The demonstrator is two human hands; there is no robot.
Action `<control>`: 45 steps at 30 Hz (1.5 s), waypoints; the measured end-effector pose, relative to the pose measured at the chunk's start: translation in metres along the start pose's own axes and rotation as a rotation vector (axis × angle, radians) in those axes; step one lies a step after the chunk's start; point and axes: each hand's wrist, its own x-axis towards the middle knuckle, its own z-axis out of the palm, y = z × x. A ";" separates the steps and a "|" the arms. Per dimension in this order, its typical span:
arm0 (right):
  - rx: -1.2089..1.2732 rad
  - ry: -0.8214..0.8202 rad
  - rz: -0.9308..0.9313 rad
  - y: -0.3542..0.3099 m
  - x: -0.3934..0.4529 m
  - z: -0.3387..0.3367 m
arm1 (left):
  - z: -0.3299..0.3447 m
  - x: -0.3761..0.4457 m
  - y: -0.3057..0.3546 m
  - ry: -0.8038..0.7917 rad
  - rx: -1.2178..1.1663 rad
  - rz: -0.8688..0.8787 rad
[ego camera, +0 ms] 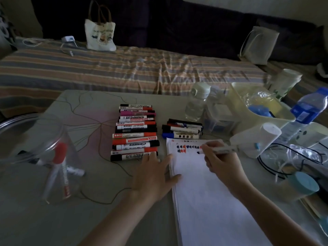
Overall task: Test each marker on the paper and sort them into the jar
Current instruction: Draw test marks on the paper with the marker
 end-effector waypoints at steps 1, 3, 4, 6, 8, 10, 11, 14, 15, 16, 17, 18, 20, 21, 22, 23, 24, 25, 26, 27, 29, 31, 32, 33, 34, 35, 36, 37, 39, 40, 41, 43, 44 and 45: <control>-0.059 0.008 -0.037 0.002 0.012 0.005 | 0.002 0.002 -0.001 0.019 0.017 0.005; -0.141 0.008 -0.064 0.008 0.033 0.014 | 0.008 0.005 -0.006 0.064 0.030 0.024; -0.148 0.007 -0.051 0.013 0.042 0.017 | 0.010 0.006 -0.009 0.078 0.021 0.032; -0.158 0.041 -0.004 0.025 0.055 0.022 | 0.012 0.009 -0.014 0.088 -0.005 0.042; -0.188 0.108 0.021 0.039 0.060 0.025 | 0.012 0.009 -0.016 0.085 -0.021 0.039; -0.197 0.171 -0.001 0.052 0.058 0.027 | 0.011 0.008 -0.015 0.101 -0.012 0.040; -0.188 0.198 -0.018 0.057 0.056 0.027 | 0.010 0.008 -0.015 0.108 -0.002 0.043; -0.193 0.245 -0.032 0.059 0.055 0.027 | 0.007 0.006 -0.014 0.091 0.018 0.053; -0.193 0.245 -0.031 0.058 0.056 0.027 | 0.006 0.005 -0.013 0.077 0.017 0.055; -0.187 0.238 -0.030 0.057 0.055 0.027 | 0.005 0.005 -0.013 0.067 0.018 0.055; -0.182 0.224 -0.032 0.057 0.055 0.027 | 0.004 0.006 -0.012 0.059 0.023 0.055; -0.178 0.208 -0.037 0.056 0.054 0.028 | 0.004 0.006 -0.012 0.052 0.030 0.054; -0.180 0.182 -0.058 0.057 0.053 0.028 | 0.003 0.007 -0.012 0.039 0.042 0.050; -0.176 0.173 -0.067 0.057 0.053 0.028 | 0.003 0.007 -0.012 0.034 0.047 0.049; -0.173 0.161 -0.073 0.058 0.053 0.028 | 0.003 0.007 -0.012 0.029 0.048 0.049; -0.178 0.148 -0.084 0.060 0.053 0.028 | 0.003 0.007 -0.011 0.024 0.047 0.048; -0.184 0.137 -0.096 0.061 0.053 0.028 | 0.003 0.007 -0.011 0.021 0.044 0.048; -0.186 0.128 -0.111 0.062 0.053 0.029 | 0.003 0.007 -0.012 0.020 0.042 0.048; -0.187 0.125 -0.123 0.063 0.052 0.030 | 0.003 0.007 -0.012 0.019 0.040 0.047; -0.192 0.132 -0.136 0.064 0.053 0.030 | 0.003 0.007 -0.011 0.017 0.042 0.046; -0.206 0.168 -0.151 0.066 0.054 0.029 | 0.003 0.007 -0.011 0.017 0.048 0.046; -0.217 0.168 -0.139 0.069 0.056 0.027 | 0.003 0.007 -0.010 0.021 0.046 0.042; -0.228 0.159 -0.128 0.071 0.057 0.026 | 0.004 0.007 -0.010 0.026 0.039 0.038; -0.243 0.151 -0.128 0.072 0.058 0.026 | 0.005 0.008 -0.011 0.033 0.032 0.033; -0.253 0.143 -0.138 0.072 0.058 0.026 | 0.006 0.008 -0.011 0.037 0.030 0.029; -0.258 0.141 -0.156 0.072 0.057 0.027 | 0.006 0.008 -0.012 0.041 0.030 0.028; -0.258 0.146 -0.172 0.072 0.057 0.029 | 0.007 0.009 -0.012 0.046 0.029 0.029; -0.258 0.158 -0.184 0.073 0.057 0.030 | 0.007 0.009 -0.013 0.050 0.025 0.030; -0.251 0.187 -0.186 0.074 0.058 0.030 | 0.007 0.009 -0.013 0.048 0.017 0.033; -0.243 0.194 -0.179 0.074 0.059 0.030 | 0.006 0.008 -0.013 0.045 0.016 0.034; -0.236 0.193 -0.164 0.075 0.059 0.029 | 0.005 0.008 -0.012 0.043 0.017 0.036; -0.219 0.167 -0.138 0.074 0.059 0.027 | 0.005 0.008 -0.011 0.041 0.020 0.038; -0.216 0.152 -0.134 0.073 0.058 0.028 | 0.004 0.008 -0.011 0.041 0.019 0.037; -0.216 0.144 -0.136 0.072 0.057 0.028 | 0.004 0.008 -0.011 0.041 0.018 0.035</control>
